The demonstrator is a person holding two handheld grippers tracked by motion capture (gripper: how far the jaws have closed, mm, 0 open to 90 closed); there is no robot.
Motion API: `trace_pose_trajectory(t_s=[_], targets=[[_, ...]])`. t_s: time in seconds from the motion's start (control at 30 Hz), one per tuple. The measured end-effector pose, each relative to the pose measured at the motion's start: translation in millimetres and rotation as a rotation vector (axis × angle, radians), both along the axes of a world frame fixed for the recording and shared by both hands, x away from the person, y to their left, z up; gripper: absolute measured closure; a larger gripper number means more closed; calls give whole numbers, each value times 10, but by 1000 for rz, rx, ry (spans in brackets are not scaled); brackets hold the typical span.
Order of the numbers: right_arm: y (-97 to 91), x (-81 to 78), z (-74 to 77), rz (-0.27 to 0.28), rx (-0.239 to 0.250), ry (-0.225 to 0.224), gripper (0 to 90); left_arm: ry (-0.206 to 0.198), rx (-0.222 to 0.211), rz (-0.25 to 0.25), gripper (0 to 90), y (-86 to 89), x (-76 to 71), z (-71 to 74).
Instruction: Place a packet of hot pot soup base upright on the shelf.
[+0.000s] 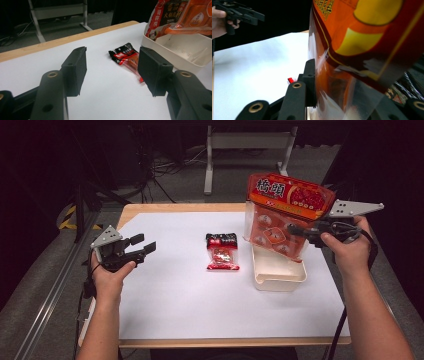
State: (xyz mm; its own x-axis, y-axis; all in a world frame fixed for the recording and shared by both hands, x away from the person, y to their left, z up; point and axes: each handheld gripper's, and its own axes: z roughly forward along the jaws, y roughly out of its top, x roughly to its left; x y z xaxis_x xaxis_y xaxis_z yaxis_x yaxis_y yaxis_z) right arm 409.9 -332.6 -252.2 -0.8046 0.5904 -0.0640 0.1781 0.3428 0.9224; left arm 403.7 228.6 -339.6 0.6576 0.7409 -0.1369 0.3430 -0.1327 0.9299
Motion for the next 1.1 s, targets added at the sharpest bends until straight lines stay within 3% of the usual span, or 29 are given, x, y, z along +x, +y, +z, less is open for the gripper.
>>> trace_pose_trajectory(t_s=[0.83, 1.1], targets=[[-155, 70, -416, -78, 15, 36, 703, 6, 13, 14, 413, 18, 9, -16], [-127, 105, -518, -142, -20, 71, 701, 14, 12, 14, 412, 19, 9, -29]])
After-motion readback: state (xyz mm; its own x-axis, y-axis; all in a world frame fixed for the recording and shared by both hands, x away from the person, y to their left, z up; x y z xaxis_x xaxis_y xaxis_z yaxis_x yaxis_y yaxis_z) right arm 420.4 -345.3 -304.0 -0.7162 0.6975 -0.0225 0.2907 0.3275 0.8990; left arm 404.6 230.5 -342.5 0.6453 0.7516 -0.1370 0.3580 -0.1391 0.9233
